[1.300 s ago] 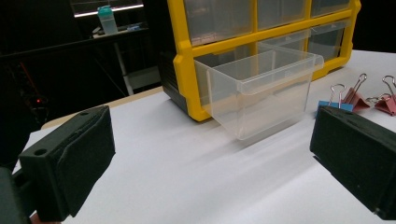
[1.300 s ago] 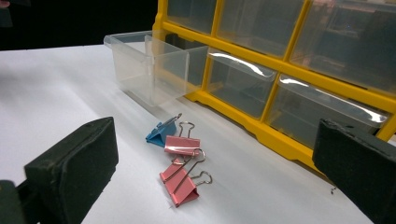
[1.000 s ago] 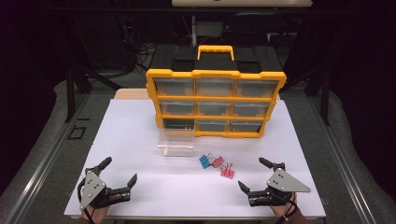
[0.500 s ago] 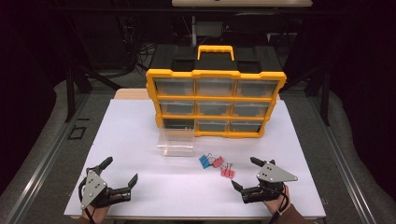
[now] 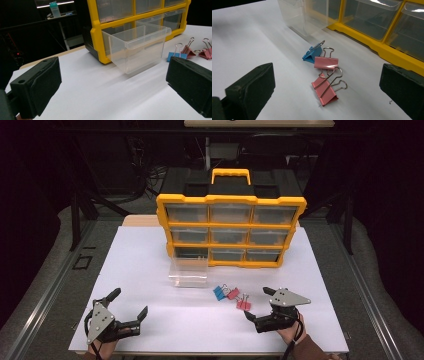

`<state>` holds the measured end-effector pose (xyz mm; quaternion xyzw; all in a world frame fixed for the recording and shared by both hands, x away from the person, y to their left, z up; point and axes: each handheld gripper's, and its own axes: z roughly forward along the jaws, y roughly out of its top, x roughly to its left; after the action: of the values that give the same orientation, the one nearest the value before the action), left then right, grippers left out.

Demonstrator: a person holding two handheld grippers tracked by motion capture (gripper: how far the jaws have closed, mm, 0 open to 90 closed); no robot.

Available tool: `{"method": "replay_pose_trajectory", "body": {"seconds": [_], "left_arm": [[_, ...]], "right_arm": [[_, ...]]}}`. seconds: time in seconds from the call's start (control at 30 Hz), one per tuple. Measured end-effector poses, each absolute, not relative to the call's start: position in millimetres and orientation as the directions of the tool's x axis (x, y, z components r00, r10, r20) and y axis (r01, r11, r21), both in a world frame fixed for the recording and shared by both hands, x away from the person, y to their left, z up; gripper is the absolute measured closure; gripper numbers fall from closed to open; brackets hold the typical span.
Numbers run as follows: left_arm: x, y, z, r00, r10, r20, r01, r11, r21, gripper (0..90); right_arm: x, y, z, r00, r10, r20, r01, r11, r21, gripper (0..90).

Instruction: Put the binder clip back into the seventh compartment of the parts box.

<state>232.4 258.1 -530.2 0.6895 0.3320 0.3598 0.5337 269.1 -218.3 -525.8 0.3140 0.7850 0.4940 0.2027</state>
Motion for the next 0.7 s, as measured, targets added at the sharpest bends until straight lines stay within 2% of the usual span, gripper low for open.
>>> {"method": "replay_pose_trajectory", "body": {"seconds": [0.7], "left_arm": [[233,258,-530,0.524,0.839,0.145,0.073,-0.214,0.974,0.0]], "right_arm": [[295,-203,-535,-0.726,0.687,0.047,0.38,0.344,0.858,0.4]]}}
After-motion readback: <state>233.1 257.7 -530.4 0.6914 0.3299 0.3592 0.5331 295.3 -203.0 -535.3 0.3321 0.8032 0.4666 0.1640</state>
